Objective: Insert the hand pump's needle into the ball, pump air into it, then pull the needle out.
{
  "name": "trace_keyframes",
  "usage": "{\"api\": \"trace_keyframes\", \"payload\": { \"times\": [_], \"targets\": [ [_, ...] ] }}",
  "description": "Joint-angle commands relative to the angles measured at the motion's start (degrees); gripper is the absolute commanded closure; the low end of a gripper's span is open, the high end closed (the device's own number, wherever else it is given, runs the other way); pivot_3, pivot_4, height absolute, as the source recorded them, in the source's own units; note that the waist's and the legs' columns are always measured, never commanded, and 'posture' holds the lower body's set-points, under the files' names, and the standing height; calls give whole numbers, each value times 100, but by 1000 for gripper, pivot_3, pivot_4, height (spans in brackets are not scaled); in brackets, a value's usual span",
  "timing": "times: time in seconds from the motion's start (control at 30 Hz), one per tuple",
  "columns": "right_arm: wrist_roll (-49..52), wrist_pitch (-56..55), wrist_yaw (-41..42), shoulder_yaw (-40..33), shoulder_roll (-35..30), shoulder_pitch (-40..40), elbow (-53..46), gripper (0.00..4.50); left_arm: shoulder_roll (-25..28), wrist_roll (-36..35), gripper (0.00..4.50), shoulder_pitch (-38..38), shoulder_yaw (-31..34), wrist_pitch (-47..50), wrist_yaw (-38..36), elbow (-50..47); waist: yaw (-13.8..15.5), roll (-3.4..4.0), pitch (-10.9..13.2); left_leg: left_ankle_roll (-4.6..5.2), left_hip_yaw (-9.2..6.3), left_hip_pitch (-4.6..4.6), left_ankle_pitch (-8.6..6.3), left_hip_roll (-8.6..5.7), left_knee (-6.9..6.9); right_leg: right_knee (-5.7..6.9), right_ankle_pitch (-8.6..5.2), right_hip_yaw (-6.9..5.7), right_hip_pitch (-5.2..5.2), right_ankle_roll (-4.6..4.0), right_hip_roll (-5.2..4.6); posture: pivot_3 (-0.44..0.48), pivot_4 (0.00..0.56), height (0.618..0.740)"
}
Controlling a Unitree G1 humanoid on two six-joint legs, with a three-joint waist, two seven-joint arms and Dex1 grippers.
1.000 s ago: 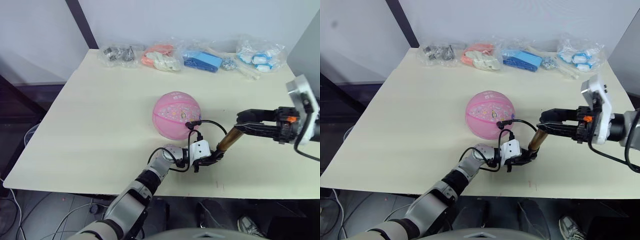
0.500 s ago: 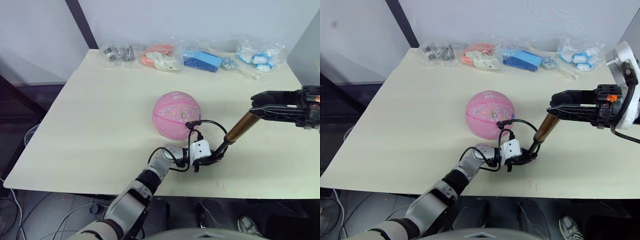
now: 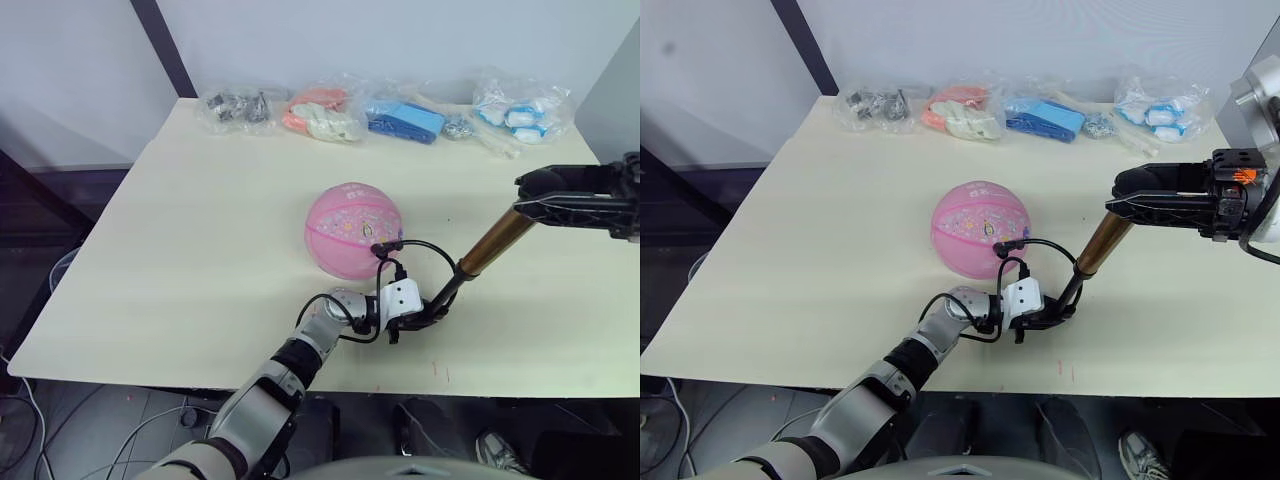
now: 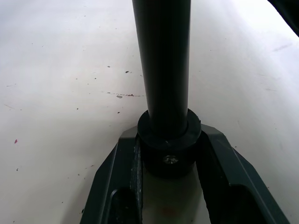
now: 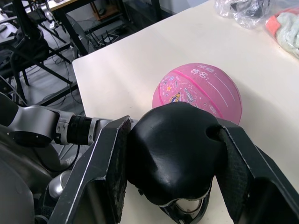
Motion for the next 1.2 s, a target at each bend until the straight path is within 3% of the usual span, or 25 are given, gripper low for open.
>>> {"api": "trace_keyframes", "payload": {
  "times": [0.03, 0.47, 0.93, 1.2],
  "targets": [
    [25, 10, -315, -448, -15, -47, 22, 2201, 168, 344, 3403, 304, -286, 251, -181, 512, 1, 0, 0, 0, 0, 0, 0, 0, 0, 0, 0, 0, 0, 0, 0, 0, 150, 740],
    [-100, 15, -336, -133, 274, 283, -295, 2201, 177, 340, 3403, 314, -272, 252, -158, 509, 0, -6, -9, 0, -1, 4, 0, 1, 0, 2, 0, -2, 3, 0, 3, 0, 150, 740],
    [-607, 22, 599, 560, -178, -124, -118, 2201, 162, 342, 3403, 289, -271, 256, -160, 520, -2, -7, -11, 0, -2, 5, 0, 1, 0, 1, 0, -2, 4, 0, 3, 0, 150, 740],
    [-959, -7, 910, 1027, -58, -342, -99, 2201, 161, 334, 3403, 297, -265, 281, -153, 506, 0, -7, -11, 0, -2, 4, 0, 2, 0, -2, 0, -2, 3, 0, 1, 0, 150, 740]
  ]
}}
